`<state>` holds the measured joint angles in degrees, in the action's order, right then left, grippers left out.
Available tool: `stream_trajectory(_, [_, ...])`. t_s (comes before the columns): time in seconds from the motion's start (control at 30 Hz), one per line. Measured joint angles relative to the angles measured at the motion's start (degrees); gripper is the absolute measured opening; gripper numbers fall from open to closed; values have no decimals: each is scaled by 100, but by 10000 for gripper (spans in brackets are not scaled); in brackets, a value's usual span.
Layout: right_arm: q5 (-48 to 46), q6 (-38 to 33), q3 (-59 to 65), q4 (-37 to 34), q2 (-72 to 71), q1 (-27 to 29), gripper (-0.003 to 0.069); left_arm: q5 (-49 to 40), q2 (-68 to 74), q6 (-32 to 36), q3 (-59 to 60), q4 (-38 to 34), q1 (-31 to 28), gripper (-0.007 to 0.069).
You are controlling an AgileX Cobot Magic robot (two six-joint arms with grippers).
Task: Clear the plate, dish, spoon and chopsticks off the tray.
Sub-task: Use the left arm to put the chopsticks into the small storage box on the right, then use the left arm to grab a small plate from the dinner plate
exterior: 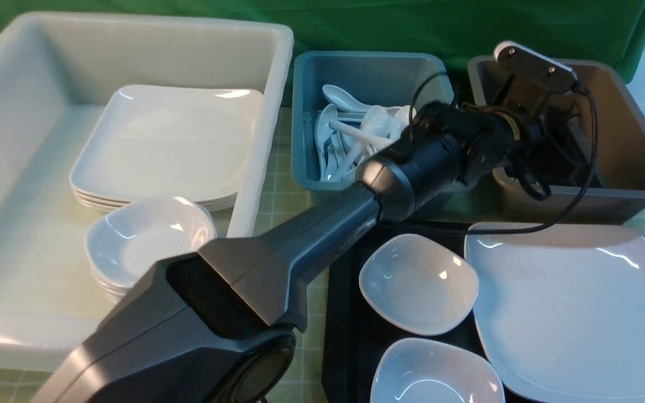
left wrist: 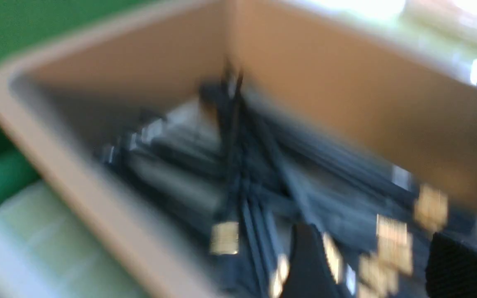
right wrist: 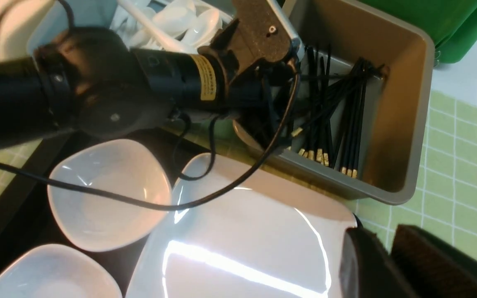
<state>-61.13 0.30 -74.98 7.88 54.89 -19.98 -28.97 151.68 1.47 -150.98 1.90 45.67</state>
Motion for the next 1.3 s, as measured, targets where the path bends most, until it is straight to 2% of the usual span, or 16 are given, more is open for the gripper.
stream_trajectory(0.13, [-7,0,-4,0,0,0,106,-2984,-1075,-147,0,414,0,64])
stream_trajectory(0.23, [-44,0,-4,-19,-4,0,97,-3814,-1710,-147,129,392,0,0])
stream_trajectory(0.3, [-74,-30,-4,-35,-4,0,91,-3896,-1988,-147,315,298,0,-8])
stream_trajectory(0.37, [-229,-172,-4,-173,-4,0,77,-3938,-2533,-147,898,-88,0,-13])
stream_trajectory(0.5, [-721,-912,8,-946,-4,0,52,-3999,-3839,-519,3382,-481,15,-13])
stream_trajectory(0.6, [-807,-1289,112,-1388,-11,0,45,-3929,-4429,-653,4605,-520,15,-13])
stream_trajectory(0.7, [-859,-1761,437,-1913,-17,0,41,-2939,-5169,-714,6333,-732,124,-13])
stream_trajectory(0.8, [-859,-1924,645,-1994,-17,0,36,-2037,-5283,-730,7089,-757,284,-10])
stream_trajectory(0.97, [-806,-1977,735,-2019,-17,0,34,-1491,-4988,-767,7391,-562,452,47])
stream_trajectory(1.03, [-763,-1977,735,-2031,-17,0,34,-1383,-4768,-779,7398,-517,460,111])
stream_trajectory(1.2, [-730,-1977,735,-2031,-17,0,32,-1297,-4157,-862,7408,-312,460,362])
stream_trajectory(1.3, [-730,-1977,735,-2031,-17,0,32,-1161,-3987,-866,7414,-284,460,426])
